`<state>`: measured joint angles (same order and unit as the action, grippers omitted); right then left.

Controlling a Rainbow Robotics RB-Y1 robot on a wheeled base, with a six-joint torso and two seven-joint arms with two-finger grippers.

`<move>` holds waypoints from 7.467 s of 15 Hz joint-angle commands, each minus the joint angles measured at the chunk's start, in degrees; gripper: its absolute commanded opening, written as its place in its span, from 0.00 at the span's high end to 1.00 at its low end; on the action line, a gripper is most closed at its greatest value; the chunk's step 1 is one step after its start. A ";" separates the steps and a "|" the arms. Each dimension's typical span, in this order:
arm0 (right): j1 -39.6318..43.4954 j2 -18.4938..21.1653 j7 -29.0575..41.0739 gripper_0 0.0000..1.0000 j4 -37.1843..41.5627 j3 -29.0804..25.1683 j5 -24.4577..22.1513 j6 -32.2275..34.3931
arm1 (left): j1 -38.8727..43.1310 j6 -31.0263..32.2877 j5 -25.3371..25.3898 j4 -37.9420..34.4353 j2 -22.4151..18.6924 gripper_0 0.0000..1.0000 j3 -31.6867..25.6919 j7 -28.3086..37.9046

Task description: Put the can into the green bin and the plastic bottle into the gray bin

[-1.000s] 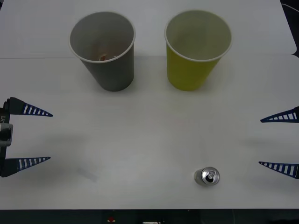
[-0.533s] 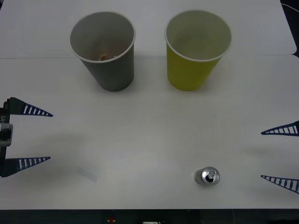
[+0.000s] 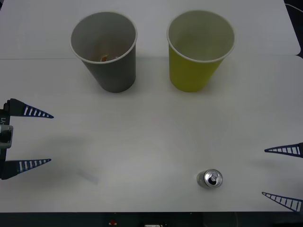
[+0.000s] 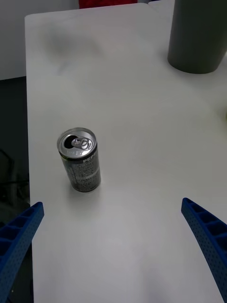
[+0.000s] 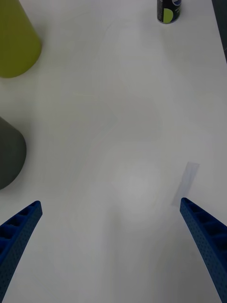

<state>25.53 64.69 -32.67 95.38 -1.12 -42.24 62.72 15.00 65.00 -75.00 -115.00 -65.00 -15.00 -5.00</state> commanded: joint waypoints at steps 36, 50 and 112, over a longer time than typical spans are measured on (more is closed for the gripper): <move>-34.67 -18.28 -34.31 0.64 -39.21 54.82 38.28 4.52 | 0.00 0.00 0.00 0.00 0.00 0.00 0.00 0.00; -33.36 -16.26 -31.05 1.00 -37.63 48.14 34.77 6.63 | 0.00 0.00 0.00 0.00 0.00 0.00 0.00 0.00; -91.28 -27.60 109.92 1.00 -17.07 12.89 -82.57 26.49 | 0.00 0.00 0.00 0.00 0.00 0.00 0.00 0.00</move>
<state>-64.76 37.93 77.26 79.43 10.99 -123.57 89.22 15.00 65.00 -75.00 -115.00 -65.00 -15.00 -5.00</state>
